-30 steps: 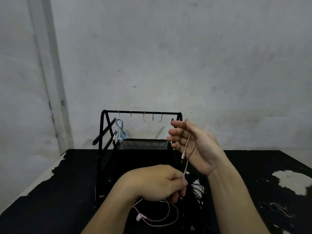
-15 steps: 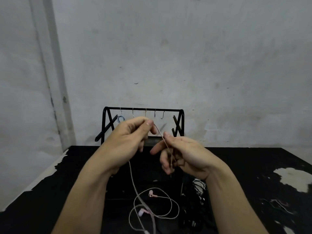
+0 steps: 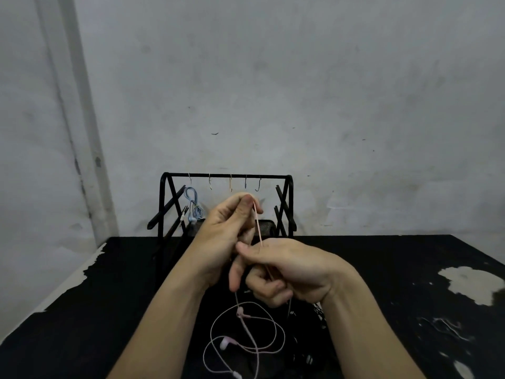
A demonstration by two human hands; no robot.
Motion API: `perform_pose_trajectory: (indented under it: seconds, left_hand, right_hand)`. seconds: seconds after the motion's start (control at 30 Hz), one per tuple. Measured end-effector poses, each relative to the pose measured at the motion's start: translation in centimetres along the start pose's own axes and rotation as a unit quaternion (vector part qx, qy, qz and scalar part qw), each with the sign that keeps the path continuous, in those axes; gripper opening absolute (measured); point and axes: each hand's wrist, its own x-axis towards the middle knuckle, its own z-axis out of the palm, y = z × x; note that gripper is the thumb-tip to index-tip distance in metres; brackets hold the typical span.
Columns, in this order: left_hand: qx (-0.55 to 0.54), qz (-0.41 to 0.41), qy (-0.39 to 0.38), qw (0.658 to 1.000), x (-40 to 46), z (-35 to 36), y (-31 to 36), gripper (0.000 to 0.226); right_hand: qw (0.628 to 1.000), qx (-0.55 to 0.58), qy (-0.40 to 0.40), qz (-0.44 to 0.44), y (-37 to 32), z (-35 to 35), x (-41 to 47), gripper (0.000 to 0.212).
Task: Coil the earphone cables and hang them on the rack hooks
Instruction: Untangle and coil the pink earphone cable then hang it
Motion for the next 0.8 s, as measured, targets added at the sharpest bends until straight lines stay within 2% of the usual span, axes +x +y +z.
perform_pose_trajectory:
  seconds: [0.1, 0.17, 0.23, 0.3, 0.43, 0.53, 0.6, 0.73, 0.8]
  left_hand:
    - [-0.010, -0.020, 0.020, 1.000, 0.3, 0.1, -1.0, 0.026]
    - [0.008, -0.042, 0.001, 0.999, 0.5, -0.3, -1.6, 0.027]
    - [0.074, -0.077, -0.055, 0.993, 0.4, -0.8, -2.1, 0.031]
    - [0.154, -0.116, -0.131, 0.972, 0.1, -0.9, -2.5, 0.035]
    - [0.280, -0.196, -0.287, 0.895, -1.0, -0.1, -2.6, 0.027]
    - [0.375, -0.217, -0.348, 0.831, -1.6, 0.7, -2.0, 0.027]
    - [0.412, -0.215, -0.366, 0.806, -2.1, 1.2, -1.1, 0.028]
    - [0.447, -0.201, -0.375, 0.787, -2.8, 2.0, 1.1, 0.030]
    - [0.464, -0.174, -0.349, 0.795, -3.0, 2.0, 2.1, 0.029]
  right_hand:
    - [0.999, 0.018, -0.002, -0.047, -0.1, -0.2, -0.3, 0.048]
    - [0.994, 0.056, 0.031, -0.090, -0.4, -0.5, -0.5, 0.045]
    - [0.979, 0.118, 0.074, -0.149, -0.9, -0.9, -0.8, 0.041]
    - [0.956, 0.187, 0.111, -0.199, -1.3, -1.6, -1.1, 0.037]
    - [0.924, 0.247, 0.169, -0.239, -1.8, -2.6, -1.6, 0.035]
    - [0.907, 0.251, 0.238, -0.241, -2.0, -3.1, -1.7, 0.036]
    - [0.903, 0.228, 0.288, -0.222, -1.8, -3.3, -1.4, 0.039]
    - [0.915, 0.157, 0.329, -0.172, -0.9, -3.3, -0.4, 0.043]
    - [0.925, 0.128, 0.326, -0.145, -0.5, -3.1, 0.2, 0.044]
